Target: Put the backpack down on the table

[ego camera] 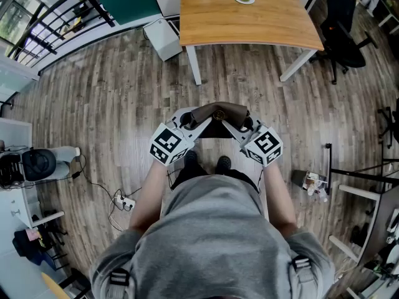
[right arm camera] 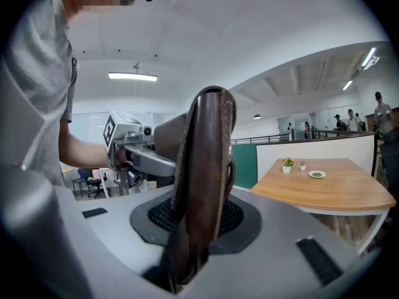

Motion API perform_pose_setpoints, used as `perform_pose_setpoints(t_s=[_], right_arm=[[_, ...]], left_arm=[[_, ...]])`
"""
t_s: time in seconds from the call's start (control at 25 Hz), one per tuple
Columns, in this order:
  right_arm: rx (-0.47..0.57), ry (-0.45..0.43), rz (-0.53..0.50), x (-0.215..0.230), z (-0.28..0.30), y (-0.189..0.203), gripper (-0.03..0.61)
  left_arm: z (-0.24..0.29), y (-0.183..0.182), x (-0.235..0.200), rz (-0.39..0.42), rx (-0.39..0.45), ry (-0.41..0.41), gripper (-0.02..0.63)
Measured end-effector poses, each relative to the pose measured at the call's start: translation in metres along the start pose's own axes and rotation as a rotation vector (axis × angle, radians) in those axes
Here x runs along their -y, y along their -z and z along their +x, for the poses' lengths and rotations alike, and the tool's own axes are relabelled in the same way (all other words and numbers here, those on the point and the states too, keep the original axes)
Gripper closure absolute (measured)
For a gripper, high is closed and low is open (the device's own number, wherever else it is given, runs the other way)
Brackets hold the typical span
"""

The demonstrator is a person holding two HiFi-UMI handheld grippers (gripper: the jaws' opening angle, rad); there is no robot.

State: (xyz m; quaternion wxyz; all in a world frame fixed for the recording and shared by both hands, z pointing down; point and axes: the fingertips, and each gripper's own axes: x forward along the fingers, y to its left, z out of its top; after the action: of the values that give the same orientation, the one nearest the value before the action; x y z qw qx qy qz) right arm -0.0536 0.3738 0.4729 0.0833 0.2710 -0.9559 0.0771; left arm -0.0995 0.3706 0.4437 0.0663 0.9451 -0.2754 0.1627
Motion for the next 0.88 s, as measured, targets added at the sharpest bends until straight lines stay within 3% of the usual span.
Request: perform_pose_setpoints(t_s=[0.88], right_arm=[[0.013,-0.018,-0.008,0.018,-0.033,0.000,0.472]], left_arm=[[0.026,-0.014,0.024,0.013,-0.005,-0.037,0.520]])
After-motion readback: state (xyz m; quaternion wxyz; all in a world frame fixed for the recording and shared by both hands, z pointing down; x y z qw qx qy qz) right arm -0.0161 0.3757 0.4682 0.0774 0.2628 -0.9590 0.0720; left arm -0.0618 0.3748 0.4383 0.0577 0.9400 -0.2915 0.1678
